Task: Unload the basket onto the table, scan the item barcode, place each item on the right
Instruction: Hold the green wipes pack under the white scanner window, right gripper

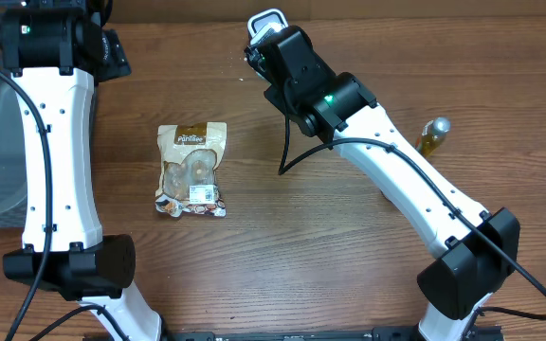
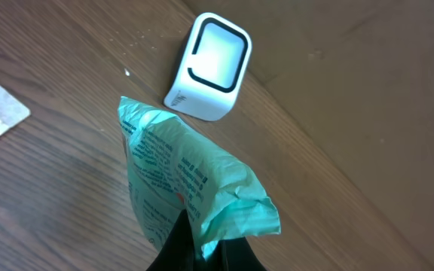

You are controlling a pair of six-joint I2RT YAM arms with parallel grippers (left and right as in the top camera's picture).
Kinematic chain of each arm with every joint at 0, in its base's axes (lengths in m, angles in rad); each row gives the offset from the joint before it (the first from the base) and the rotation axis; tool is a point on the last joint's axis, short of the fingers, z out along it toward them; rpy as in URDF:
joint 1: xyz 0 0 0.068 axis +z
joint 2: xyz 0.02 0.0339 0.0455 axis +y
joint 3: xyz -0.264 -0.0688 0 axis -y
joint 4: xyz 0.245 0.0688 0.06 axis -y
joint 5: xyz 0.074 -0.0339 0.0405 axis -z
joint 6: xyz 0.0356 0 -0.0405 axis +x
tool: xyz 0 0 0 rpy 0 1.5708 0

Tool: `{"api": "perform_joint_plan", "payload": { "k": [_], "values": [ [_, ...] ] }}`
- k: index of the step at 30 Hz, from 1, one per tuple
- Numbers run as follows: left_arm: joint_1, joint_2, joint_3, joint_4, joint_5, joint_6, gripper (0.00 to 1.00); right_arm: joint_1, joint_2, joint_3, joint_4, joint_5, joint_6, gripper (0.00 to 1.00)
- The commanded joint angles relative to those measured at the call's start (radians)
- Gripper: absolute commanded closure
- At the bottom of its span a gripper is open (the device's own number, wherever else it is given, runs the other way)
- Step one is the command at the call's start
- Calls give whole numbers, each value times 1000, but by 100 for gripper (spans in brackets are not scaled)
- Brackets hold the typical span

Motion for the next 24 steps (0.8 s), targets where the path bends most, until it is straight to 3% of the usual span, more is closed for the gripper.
{"api": "perform_joint_plan", "payload": {
  "k": [1,7,24],
  "values": [
    [-7,-4,19,2,4,18,1,-2,3,24,25,41,-8,96],
    [-7,-4,19,2,4,18,0,-2,13,24,90,40,-23,96],
    [-7,-4,19,2,4,18,0,-2,169,24,380,121,-330,96]
  ]
}}
